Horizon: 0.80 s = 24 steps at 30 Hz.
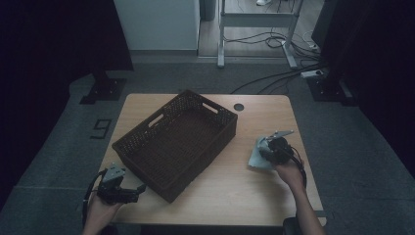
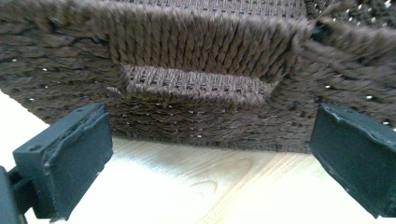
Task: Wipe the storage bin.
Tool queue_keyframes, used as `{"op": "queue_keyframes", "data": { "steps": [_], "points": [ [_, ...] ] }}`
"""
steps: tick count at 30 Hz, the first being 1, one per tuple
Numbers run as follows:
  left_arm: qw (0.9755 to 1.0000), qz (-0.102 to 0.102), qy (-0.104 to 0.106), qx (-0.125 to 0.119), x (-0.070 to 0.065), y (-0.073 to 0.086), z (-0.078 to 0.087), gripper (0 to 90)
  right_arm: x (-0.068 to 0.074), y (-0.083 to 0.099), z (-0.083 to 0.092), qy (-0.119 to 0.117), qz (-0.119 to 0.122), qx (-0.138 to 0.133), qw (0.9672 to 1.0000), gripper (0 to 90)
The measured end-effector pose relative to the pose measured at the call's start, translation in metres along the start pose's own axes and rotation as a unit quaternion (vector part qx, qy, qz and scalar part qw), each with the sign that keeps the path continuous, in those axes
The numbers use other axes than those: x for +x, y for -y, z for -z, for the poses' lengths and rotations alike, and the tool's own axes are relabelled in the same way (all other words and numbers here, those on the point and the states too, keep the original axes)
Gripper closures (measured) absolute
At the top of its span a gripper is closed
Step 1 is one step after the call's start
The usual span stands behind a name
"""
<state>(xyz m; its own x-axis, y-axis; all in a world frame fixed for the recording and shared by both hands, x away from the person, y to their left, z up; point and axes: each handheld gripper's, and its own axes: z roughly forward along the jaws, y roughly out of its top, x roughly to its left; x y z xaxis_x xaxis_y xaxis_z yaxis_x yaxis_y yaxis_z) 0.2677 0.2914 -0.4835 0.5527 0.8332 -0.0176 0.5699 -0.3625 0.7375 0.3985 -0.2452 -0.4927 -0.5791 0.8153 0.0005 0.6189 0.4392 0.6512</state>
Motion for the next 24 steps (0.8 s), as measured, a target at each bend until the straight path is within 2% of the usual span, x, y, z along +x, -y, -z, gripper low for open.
{"op": "queue_keyframes", "data": {
  "steps": [8, 17, 24],
  "points": [
    [0.9999, -0.001, -0.002, -0.012, 0.0, 0.0, -0.012, 0.0, 0.012, -0.034, -0.003, -0.003, 0.024, -0.026, 0.9994, 75.8],
    [0.9998, 0.001, 0.001, -0.02, -0.001, 0.001, -0.014, 0.0, 0.013, -0.071, -0.013, 0.003, 0.032, -0.049, 0.9983, 75.6],
    [0.9991, 0.005, 0.025, -0.034, 0.004, 0.004, -0.018, 0.0, 0.011, -0.091, -0.026, 0.01, 0.028, -0.056, 0.998, 75.2]
  ]
}}
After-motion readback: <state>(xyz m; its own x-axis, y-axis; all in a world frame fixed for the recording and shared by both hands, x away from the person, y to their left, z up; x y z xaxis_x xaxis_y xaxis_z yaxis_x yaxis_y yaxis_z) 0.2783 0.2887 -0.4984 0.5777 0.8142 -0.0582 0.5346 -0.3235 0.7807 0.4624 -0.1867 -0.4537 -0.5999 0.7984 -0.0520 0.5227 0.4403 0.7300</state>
